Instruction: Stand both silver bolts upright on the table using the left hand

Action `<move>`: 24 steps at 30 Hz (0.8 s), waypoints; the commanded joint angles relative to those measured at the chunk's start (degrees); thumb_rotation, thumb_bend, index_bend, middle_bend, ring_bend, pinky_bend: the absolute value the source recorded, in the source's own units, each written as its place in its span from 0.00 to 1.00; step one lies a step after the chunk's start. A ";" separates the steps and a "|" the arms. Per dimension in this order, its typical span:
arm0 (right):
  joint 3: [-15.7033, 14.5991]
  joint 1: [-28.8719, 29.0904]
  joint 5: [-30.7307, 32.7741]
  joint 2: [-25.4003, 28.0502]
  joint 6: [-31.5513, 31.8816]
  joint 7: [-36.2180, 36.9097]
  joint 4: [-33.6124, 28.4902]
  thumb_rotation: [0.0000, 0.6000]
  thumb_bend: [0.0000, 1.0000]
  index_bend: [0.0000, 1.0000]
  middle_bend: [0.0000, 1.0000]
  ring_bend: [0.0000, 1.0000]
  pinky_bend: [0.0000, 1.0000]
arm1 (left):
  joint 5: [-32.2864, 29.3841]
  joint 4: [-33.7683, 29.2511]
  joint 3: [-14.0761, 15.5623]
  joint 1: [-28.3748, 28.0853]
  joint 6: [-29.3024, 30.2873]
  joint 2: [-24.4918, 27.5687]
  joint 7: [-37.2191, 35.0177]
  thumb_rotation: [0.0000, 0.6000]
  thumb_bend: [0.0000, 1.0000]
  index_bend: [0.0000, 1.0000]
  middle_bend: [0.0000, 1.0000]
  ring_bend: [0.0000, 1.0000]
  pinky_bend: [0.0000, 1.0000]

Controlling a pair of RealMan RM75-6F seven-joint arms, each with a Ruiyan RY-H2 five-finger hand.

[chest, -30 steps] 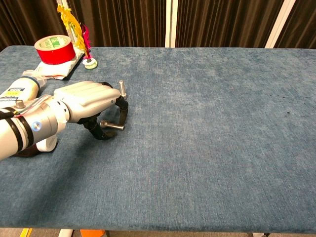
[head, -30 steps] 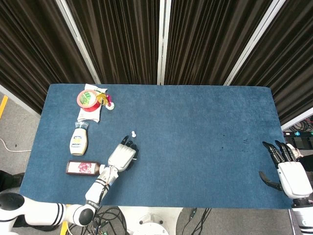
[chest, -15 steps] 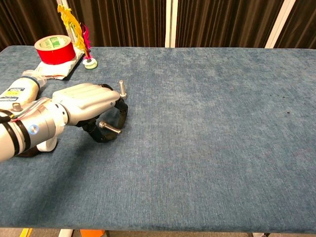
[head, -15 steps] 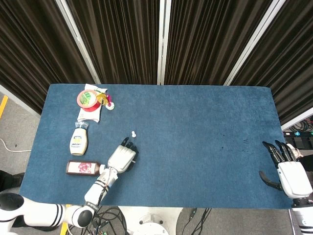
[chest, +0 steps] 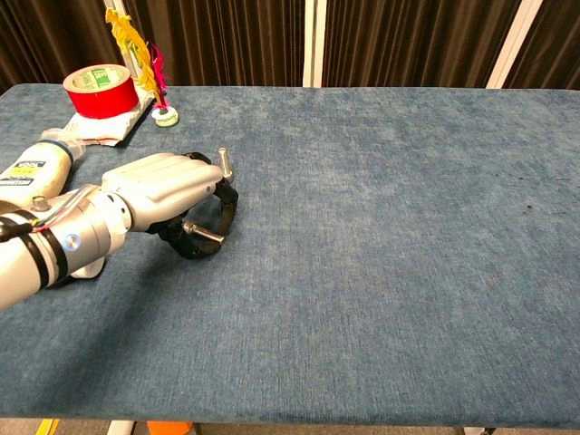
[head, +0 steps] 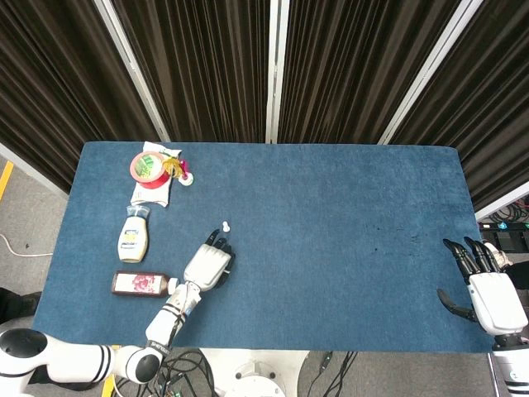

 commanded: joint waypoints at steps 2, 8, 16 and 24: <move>0.02 -0.03 -0.07 0.05 0.14 -0.02 -0.07 1.00 0.22 0.04 0.14 0.00 0.00 | 0.66 0.35 -0.38 0.47 -0.09 -0.04 -1.54 1.00 0.35 0.54 0.28 0.15 0.03; -0.01 -0.05 -0.34 0.08 0.35 0.09 -0.05 1.00 0.22 0.04 0.14 0.00 0.00 | 1.18 -2.86 -2.59 2.38 -0.62 2.75 -9.69 1.00 0.37 0.54 0.28 0.15 0.03; -0.06 0.07 -0.74 0.08 0.39 0.27 0.00 1.00 0.22 0.04 0.14 0.00 0.00 | 2.29 -3.08 -4.97 5.11 -2.58 6.08 -22.73 1.00 0.36 0.54 0.28 0.15 0.03; -0.01 0.43 -0.96 0.14 0.05 -0.23 -0.45 1.00 0.22 0.04 0.14 0.00 0.00 | 2.78 -0.60 -5.02 6.53 -4.05 6.41 -28.44 1.00 0.36 0.54 0.28 0.15 0.03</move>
